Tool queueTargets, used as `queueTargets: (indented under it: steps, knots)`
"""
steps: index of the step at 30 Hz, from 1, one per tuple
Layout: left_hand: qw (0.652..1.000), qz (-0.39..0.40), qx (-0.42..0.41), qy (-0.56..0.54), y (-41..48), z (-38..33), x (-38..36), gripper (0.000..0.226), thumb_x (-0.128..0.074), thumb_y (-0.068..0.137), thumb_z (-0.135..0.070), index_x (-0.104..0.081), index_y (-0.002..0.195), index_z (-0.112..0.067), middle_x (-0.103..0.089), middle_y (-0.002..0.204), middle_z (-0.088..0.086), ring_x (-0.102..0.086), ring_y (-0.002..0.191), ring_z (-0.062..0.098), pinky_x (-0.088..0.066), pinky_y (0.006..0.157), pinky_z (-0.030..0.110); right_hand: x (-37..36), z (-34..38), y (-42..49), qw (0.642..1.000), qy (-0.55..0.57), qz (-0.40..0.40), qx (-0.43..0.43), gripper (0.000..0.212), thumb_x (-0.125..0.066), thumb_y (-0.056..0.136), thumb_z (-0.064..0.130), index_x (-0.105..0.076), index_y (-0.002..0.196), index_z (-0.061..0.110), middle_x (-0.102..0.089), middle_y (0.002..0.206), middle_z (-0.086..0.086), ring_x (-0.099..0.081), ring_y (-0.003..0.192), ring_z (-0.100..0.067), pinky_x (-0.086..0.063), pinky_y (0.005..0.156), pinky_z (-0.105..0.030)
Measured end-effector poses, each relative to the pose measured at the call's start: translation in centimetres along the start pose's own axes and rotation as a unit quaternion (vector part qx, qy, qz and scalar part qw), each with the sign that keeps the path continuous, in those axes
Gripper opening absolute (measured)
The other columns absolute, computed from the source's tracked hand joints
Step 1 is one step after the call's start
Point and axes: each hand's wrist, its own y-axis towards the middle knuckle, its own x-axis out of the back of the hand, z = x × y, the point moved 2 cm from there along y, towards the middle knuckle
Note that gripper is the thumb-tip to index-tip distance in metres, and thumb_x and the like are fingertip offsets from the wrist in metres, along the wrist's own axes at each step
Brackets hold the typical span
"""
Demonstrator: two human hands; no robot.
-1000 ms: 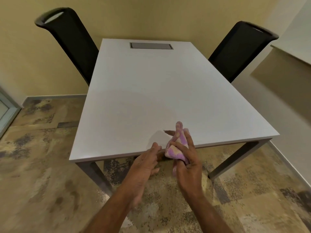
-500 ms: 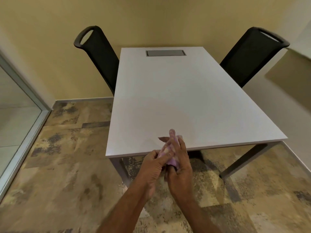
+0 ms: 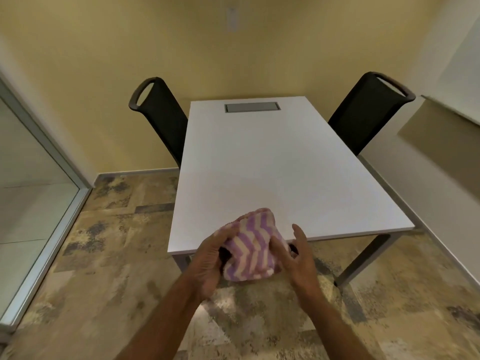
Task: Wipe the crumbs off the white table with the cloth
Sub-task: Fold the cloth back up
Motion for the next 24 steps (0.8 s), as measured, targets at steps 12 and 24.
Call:
queueTargets:
  steps: [12, 24]
  knots:
    - [0.993, -0.116, -0.026, 0.015, -2.1, -1.5, -4.9, 0.035, -0.077, 0.088, -0.045, -0.077, 0.109, -0.017, -0.082, 0.103, 0.006, -0.08, 0.088, 0.025, -0.062, 0.059, 0.03, 4.2, 6.0, 0.1, 0.972, 0.152, 0.157, -0.084, 0.052, -0.077, 0.082, 0.056, -0.068, 0.125, 0.03, -0.078, 0.117, 0.0, -0.075, 0.108, -0.021, -0.061, 0.093, -0.042]
    - [0.992, -0.125, -0.025, 0.009, 1.4, -4.4, -3.0, 0.043, -0.084, 0.081, -0.045, -0.079, 0.11, -0.014, -0.081, 0.104, 0.007, -0.08, 0.085, 0.021, -0.062, 0.061, 0.034, 2.0, 9.1, 2.0, 0.995, 0.04, 0.07, 0.052, 0.074, -0.085, 0.083, 0.032, -0.046, 0.143, 0.05, -0.06, 0.125, 0.032, -0.065, 0.107, 0.01, -0.06, 0.079, -0.016]
